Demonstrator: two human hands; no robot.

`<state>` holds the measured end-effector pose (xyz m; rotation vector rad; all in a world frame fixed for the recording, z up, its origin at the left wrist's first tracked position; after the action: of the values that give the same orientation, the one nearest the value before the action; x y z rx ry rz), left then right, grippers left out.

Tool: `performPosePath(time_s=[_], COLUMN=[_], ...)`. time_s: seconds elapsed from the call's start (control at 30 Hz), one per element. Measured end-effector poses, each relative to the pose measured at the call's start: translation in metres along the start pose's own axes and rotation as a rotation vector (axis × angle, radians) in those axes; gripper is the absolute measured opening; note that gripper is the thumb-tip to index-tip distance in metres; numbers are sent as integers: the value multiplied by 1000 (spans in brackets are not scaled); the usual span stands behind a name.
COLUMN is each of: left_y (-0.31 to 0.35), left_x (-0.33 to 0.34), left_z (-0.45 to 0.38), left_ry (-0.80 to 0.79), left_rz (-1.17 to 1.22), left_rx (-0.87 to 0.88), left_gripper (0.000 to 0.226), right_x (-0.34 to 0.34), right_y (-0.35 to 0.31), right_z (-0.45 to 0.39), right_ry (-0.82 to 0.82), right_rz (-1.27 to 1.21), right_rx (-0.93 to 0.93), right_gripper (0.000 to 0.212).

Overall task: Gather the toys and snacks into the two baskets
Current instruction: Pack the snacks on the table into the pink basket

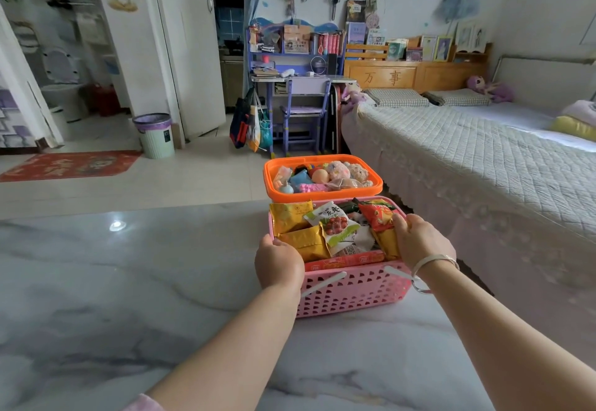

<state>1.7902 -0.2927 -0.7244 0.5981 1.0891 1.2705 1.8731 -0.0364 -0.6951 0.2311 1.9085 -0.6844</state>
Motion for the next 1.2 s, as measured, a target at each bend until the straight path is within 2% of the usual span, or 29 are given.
performPosePath(time_s=[0.73,1.03,1.1,1.2], left_y=[5,5,4,6], left_x=[-3,1,2,-1], left_z=[-11,-11,-12,-9], left_ry=[17,-32,-72,-128], left_rz=[-35,-51,-61,-88], left_rx=[13,1,-13,-52], left_gripper=[41,42,42,43], right_x=[2,-3,-13,-33], right_y=[-9,-11,-17,-38], right_z=[-6,-4,3,21], right_ry=[-37,-70,-23,72], right_rz=[7,-127,-104,-11], right_rx=[-25,-18,-38,-162], right_gripper=[53,60,61,53])
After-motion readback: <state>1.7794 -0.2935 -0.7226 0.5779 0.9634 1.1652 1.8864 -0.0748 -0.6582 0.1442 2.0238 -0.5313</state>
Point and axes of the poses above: each hand's wrist, its own z-axis away from the middle knuckle, its own x-axis out of the palm, y = z × x, the point moved 6 cm from there along -z, towards the middle knuckle, and after that the axes turned 15 degrees about -x, right-handed, at the moved point
